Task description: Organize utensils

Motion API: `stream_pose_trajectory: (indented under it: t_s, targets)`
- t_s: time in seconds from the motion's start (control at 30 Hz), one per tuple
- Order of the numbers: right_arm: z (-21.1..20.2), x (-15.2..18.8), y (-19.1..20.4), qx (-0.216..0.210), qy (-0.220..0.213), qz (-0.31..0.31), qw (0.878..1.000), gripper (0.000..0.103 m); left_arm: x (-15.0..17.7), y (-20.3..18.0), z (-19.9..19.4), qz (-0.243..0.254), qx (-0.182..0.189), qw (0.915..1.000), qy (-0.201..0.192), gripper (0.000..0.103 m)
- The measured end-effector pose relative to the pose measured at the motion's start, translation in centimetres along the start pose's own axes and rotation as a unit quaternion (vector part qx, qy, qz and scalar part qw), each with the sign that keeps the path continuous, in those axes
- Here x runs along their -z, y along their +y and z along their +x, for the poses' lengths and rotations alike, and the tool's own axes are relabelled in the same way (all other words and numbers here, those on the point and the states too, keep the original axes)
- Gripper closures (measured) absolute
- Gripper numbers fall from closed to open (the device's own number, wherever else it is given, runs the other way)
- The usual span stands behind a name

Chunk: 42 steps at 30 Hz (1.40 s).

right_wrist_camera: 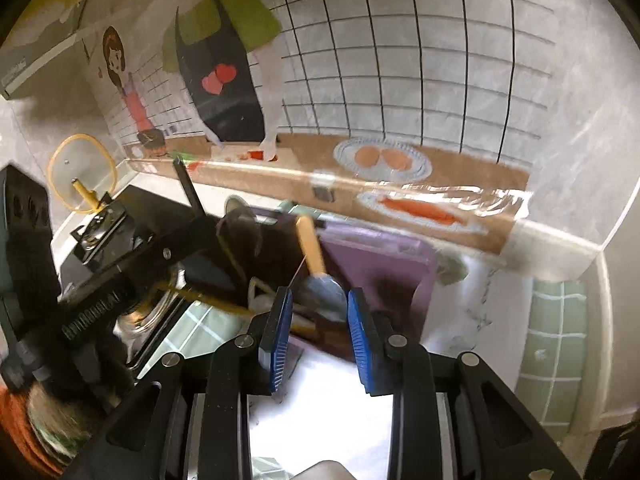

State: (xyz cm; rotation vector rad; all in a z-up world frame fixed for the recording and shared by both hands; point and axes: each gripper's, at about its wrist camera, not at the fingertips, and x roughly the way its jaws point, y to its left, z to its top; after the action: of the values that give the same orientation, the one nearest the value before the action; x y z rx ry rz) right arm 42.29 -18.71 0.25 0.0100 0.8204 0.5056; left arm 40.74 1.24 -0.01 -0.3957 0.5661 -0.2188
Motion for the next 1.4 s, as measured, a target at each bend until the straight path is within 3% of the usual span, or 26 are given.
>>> stream_pose_trajectory:
  t_s: [0.03, 0.07, 0.2, 0.33, 0.47, 0.57, 0.67, 0.77, 0.9, 1.1, 1.4]
  targets:
    - [-0.4, 0.3, 0.1, 0.006, -0.008, 0.000, 1.000, 0.075, -0.1, -0.1, -0.6, 0.001, 0.001, 1.0000, -0.005, 0.061]
    - [-1.1, 0.8, 0.3, 0.016, -0.022, 0.000, 1.000, 0.074, -0.3, -0.3, -1.5, 0.003, 0.001, 0.9999, -0.014, 0.059]
    - [-5.9, 2.8, 2.3, 0.044, -0.088, 0.006, 0.995, 0.073, -0.5, -1.4, -5.9, 0.026, -0.014, 0.9991, -0.030, 0.057]
    - [-10.7, 6.4, 5.3, 0.057, -0.126, 0.026, 0.990, 0.072, 1.7, -2.5, -11.3, 0.084, -0.048, 0.9946, -0.037, 0.057]
    - [-13.9, 11.2, 9.3, 0.064, -0.134, 0.031, 0.988, 0.072, 6.5, -2.7, -16.4, 0.152, -0.071, 0.9858, -0.002, 0.057]
    - [-15.2, 14.7, 11.6, 0.065, -0.122, 0.046, 0.989, 0.072, 9.5, -2.1, -19.7, 0.159, -0.060, 0.9854, 0.020, 0.057]
    - [-16.0, 17.4, 13.0, 0.077, -0.114, 0.069, 0.988, 0.072, 11.8, -1.4, -22.1, 0.136, -0.079, 0.9865, 0.045, 0.057]
    - [-16.9, 19.6, 14.3, 0.094, -0.106, 0.084, 0.986, 0.072, 13.4, -1.7, -23.6, 0.125, -0.109, 0.9846, 0.055, 0.057]
    - [-18.2, 21.7, 15.1, 0.108, -0.124, 0.070, 0.984, 0.072, 15.0, -3.3, -25.2, 0.136, -0.129, 0.9816, 0.040, 0.057]
    - [-19.5, 22.9, 15.5, 0.114, -0.125, 0.019, 0.985, 0.072, 15.9, -5.4, -26.1, 0.141, -0.132, 0.9806, 0.032, 0.057]
    - [-19.5, 23.4, 14.4, 0.091, -0.118, 0.022, 0.989, 0.072, 16.2, -6.2, -26.0, 0.146, -0.144, 0.9780, 0.038, 0.057]
